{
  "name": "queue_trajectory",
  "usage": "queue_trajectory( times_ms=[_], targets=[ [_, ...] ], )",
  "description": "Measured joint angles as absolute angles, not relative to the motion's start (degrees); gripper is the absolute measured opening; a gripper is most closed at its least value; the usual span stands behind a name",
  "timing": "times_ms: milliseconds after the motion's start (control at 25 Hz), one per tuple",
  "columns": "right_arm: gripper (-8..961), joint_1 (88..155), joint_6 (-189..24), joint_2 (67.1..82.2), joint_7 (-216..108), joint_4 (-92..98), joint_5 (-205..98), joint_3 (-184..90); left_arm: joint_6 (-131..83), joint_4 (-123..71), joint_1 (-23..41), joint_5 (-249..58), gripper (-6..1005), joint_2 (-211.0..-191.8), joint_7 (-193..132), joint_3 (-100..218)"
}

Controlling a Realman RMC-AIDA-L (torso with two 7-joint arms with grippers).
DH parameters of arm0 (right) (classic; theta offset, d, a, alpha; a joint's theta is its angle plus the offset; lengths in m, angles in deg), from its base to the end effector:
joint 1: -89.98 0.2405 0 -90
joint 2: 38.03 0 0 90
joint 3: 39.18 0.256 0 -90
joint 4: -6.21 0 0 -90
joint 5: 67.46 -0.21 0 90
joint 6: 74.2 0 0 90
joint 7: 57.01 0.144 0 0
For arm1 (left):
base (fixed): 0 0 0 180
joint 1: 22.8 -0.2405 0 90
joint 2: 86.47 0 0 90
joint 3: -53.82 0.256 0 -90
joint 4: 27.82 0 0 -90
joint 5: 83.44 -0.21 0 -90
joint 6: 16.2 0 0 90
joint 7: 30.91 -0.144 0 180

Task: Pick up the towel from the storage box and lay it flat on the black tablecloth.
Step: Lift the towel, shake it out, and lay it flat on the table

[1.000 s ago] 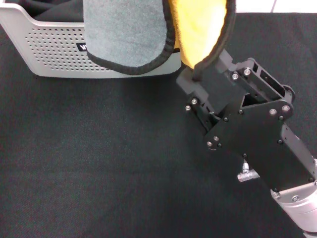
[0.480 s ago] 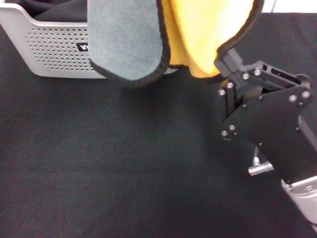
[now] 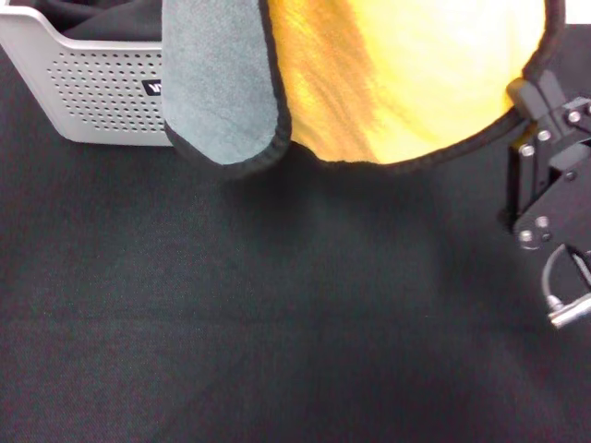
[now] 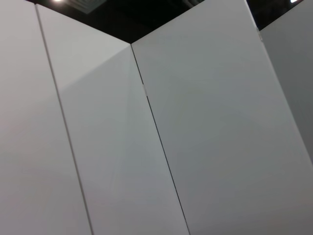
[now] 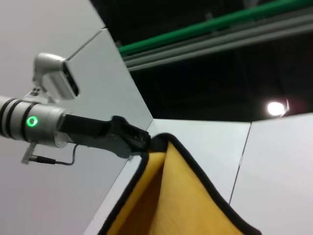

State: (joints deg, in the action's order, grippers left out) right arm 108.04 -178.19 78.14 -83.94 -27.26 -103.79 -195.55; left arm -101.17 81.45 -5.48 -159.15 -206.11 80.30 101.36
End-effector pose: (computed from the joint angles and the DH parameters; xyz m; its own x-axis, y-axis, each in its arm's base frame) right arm 0.1837 0.2200 -0.0363 0.4008 0.7732 -0.4915 -0.2861 -0.4040 -0.8689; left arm -0.0670 0.2726 0.1941 0.6525 -0.3534 0.6704 0.1296 -0.8196 -0.5582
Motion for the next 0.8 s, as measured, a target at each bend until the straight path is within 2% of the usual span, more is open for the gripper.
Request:
queue_trajectory(
  times_ms=[440,680,800],
  targets=[
    [22,110.1,-178.7,77.91,-73.4,-23.3,-103.1,-194.0,-106.4,81.4,-4.3,-156.1,15,-205.87,79.1,101.5],
    [104,110.6,-179.3,77.84,-72.1,-23.0,-100.5,-193.9,-107.8,81.3,-4.2,-154.6,15,-205.87,79.0,101.4],
    [108,111.1,-179.4,77.87,-68.8,-22.3,-100.4,-192.9,-108.1,81.3,-4.2,-153.5,15,-205.87,78.9,101.4]
  ],
)
